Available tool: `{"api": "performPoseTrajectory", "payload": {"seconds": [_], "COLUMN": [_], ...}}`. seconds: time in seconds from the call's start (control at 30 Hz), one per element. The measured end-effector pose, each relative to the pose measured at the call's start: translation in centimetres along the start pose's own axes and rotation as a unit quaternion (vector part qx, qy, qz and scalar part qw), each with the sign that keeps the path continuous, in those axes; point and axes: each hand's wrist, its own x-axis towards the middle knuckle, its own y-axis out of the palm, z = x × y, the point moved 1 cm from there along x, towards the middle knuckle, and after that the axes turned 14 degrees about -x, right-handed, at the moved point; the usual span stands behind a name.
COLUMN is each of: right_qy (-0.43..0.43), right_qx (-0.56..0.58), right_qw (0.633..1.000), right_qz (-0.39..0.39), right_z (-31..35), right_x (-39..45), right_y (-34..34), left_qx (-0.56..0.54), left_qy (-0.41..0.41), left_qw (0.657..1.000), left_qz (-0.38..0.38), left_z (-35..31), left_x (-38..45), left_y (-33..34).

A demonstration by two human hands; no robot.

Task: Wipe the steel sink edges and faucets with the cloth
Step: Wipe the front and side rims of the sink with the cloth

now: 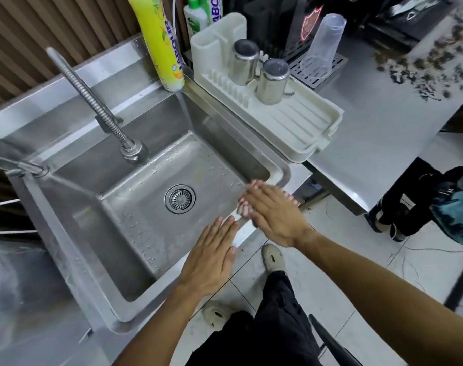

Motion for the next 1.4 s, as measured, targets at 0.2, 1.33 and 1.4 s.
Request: {"api": "performPoseTrajectory", "payload": {"seconds": [0.2,1.33,1.4], "right_qy": [0.057,0.019,0.076], "right_qx": [-0.007,-0.012,-0.014], "right_qw": [0.998,1.0,0.997], "right_qz": [0.022,0.017,0.015], "right_z": [-6.5,-5.7,-7.2], "right_x": [1.3,1.2,1.6], "right_y": [-0.4,0.0,-0.3], "left_qx": [-0.015,-0.043,-0.042], "left_qy": [-0.001,-0.042,-0.042], "left_qw": [1.0,0.998,0.998], "left_qz": [0.0,-0.026,-0.031], "left_z": [0.1,0.2,0.3], "left_x": [-0.2,-1.2,-1.4], "left_y": [-0.1,-0.4,-0.3]}}
